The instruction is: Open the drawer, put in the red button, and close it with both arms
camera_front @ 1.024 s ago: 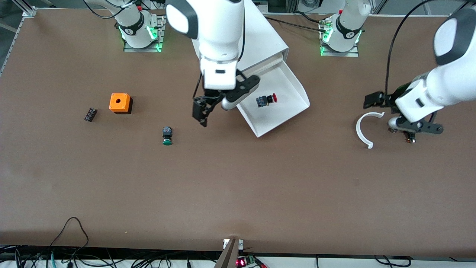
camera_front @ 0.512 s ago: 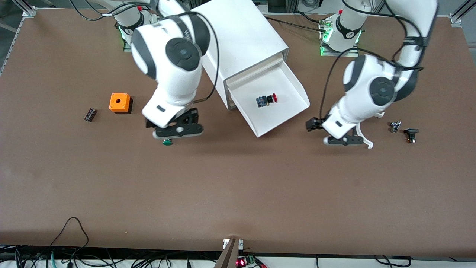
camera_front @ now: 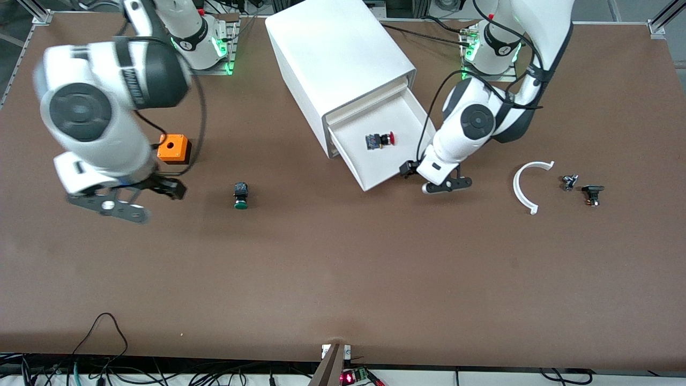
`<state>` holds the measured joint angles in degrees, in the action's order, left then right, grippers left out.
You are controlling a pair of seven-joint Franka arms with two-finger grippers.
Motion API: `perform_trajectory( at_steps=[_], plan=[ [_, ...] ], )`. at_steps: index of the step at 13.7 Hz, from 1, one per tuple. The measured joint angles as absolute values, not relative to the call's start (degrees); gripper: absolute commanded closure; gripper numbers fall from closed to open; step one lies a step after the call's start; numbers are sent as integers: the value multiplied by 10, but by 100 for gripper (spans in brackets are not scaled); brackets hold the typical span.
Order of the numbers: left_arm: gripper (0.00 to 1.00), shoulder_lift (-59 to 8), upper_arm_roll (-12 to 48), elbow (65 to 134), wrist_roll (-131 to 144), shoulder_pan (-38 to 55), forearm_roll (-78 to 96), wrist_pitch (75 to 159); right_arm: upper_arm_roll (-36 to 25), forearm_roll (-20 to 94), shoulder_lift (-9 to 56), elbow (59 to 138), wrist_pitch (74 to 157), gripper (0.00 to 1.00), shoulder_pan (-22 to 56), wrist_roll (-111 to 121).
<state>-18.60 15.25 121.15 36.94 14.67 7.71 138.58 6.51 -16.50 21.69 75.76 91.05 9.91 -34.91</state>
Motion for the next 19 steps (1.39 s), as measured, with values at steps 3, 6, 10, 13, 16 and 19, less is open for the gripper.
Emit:
perform_trajectory(
  at_steps=[3,6,10,13,16,19],
  plan=[
    [0,-176,195,1224,390,147,77,1374,64,-103,184,758,911,0,19,-304],
    [0,-169,244,1251,401,149,87,1371,43,-34,162,759,910,0,-26,-233],
    [0,-161,258,1264,405,151,133,1368,33,-31,129,782,879,0,-27,-151],
    [0,-160,274,1264,405,150,136,1359,17,-30,75,872,922,0,-27,-100],
    [0,-160,296,1266,406,152,136,1356,13,-30,8,965,963,0,-27,-84],
    [0,-159,296,1268,406,145,136,1356,9,-28,-16,989,964,0,-26,-37]
  ],
)
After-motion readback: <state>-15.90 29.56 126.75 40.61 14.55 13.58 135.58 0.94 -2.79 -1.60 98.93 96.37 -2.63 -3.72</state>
